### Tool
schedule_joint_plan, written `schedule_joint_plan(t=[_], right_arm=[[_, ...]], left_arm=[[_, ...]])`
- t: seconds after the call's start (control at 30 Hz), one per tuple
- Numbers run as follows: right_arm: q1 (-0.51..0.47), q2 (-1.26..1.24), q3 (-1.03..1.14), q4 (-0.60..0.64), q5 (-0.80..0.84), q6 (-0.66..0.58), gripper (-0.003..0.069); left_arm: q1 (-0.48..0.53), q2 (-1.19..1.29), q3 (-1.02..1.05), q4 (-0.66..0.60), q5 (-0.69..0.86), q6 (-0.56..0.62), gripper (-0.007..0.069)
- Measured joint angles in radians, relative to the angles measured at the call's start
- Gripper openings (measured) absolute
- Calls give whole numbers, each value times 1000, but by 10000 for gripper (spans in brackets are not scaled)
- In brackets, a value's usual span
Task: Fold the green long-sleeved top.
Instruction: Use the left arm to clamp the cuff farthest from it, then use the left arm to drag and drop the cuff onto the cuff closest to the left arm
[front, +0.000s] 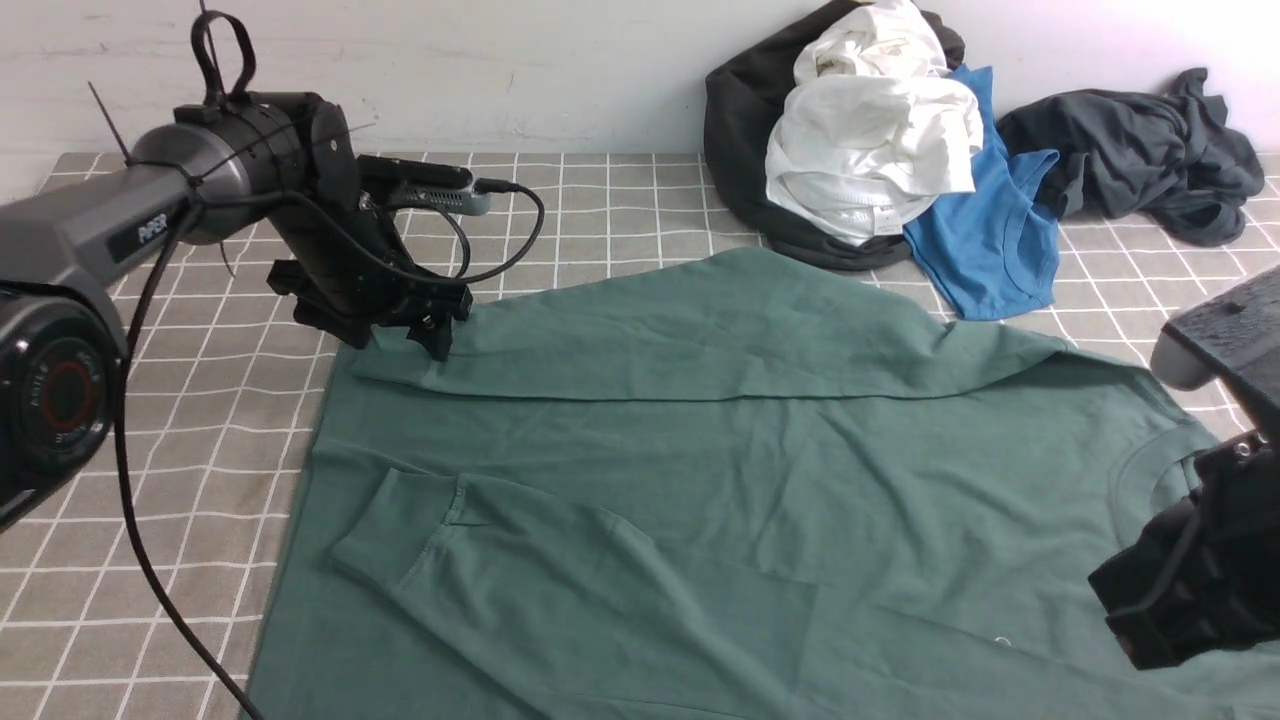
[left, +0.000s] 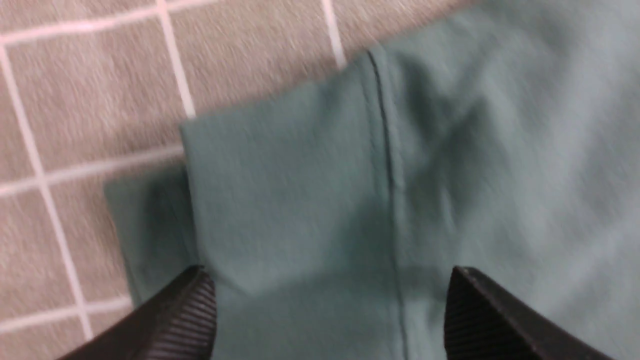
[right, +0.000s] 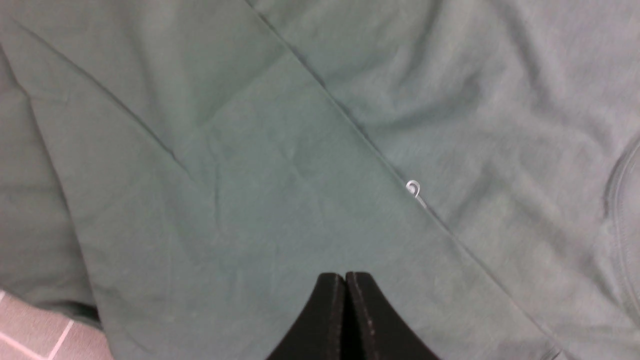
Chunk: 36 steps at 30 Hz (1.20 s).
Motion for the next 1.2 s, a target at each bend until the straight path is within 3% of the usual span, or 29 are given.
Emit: schedule_joint_plan(t=[0.3,0.4,0.6,0.67,0.7,0.8,1.0,1.2], right_arm=[[0,0,0,4,19,0,-15],[0,0,0,4,19,0,-15],[0,0,0,4,19,0,-15],[0,0,0,4,19,0,-15],[0,0,0,4,19,0,-15],[0,0,0,4,19,0,-15],[0,0,0,-9,19,0,-15],[0,-3,-1,-20,34,0,-15]], left_arm=[[0,40,-51,52,4,-45,561],[0,44,-51,51,34,-48,523],[-1,44,-52,52,77,-48,304],[-1,44,-53,53,85,-48,221],[-1,41,-53,54,101,-42,125],[-1,26,-53,55,127,-17,29],[-1,-92,-52,26,223,-6,9],[-3,-289,-2,-112,322,2,8]])
